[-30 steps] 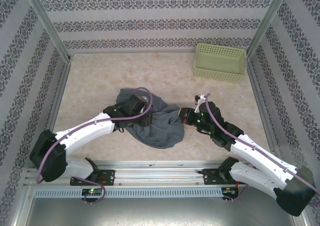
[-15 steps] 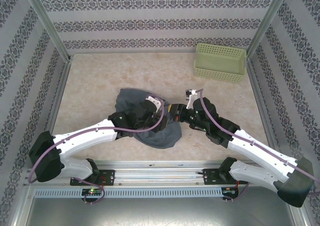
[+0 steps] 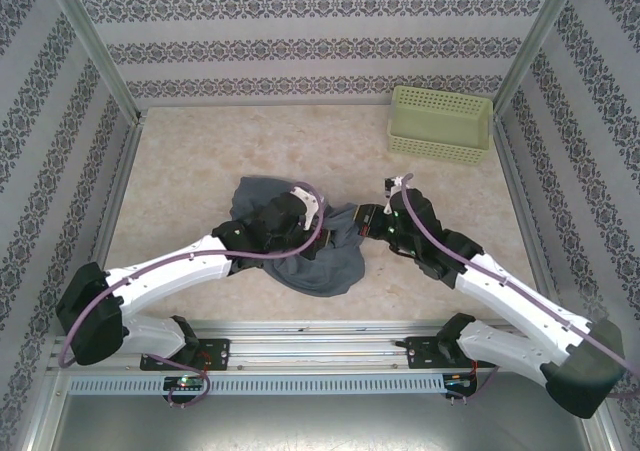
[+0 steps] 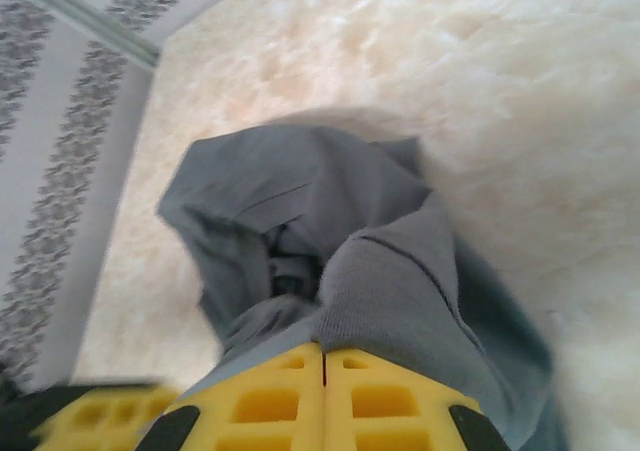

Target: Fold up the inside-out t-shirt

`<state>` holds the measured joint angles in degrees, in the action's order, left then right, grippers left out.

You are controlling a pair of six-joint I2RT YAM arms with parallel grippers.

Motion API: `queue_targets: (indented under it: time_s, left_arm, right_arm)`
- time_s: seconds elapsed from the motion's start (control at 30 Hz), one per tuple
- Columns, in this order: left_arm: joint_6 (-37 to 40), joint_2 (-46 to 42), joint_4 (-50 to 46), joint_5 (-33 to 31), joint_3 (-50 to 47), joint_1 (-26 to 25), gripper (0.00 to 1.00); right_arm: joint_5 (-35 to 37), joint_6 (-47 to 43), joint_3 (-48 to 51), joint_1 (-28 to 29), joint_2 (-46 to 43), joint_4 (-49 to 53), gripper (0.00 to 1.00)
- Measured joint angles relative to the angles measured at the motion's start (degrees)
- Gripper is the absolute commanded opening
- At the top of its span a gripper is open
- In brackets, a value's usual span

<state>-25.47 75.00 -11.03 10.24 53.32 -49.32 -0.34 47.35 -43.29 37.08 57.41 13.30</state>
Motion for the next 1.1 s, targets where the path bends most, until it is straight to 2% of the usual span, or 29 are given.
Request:
queue_targets:
  time_s: [0.1, 0.13, 0.27, 0.37, 0.67, 0.83, 0.97, 1.1]
  left_arm:
    - [-0.2, -2.3, 3.1, 4.8, -1.4, 0.0, 0.0]
    - [-0.2, -2.9, 3.9, 5.7, -1.9, 0.0, 0.0]
    - [-0.5, -4.3, 4.3, 7.0, -3.2, 0.4, 0.0]
    - [-1.2, -4.9, 4.4, 7.7, -3.3, 1.2, 0.0]
    - [-5.4, -5.0, 7.3, 8.1, -6.3, 5.7, 0.0]
    - [-6.7, -5.0, 8.1, 9.0, -6.6, 6.2, 0.0]
    - [-7.2, -5.0, 8.9, 9.6, -6.8, 6.3, 0.0]
    - [-7.5, -5.0, 9.0, 10.7, -7.0, 6.3, 0.0]
  right_arm:
    - [-1.3, -2.3, -0.7, -2.8, 3.9, 0.2, 0.0]
    - [-2.2, -2.9, -1.1, -3.3, 5.0, 0.2, 0.04]
    - [-4.0, -5.5, -3.0, -3.8, 7.3, 0.5, 0.32]
    - [-3.1, -6.4, -2.7, -3.7, 5.7, 1.1, 0.4]
    - [-2.5, -3.9, 9.2, 7.3, -6.4, -1.8, 0.43]
    - [-3.1, 0.5, 15.9, 9.7, -3.0, -8.4, 0.43]
    - [-3.1, 2.3, 16.0, 9.7, 2.3, -13.0, 0.42]
    - [-2.1, 3.8, 15.9, 9.4, 3.5, -16.3, 0.42]
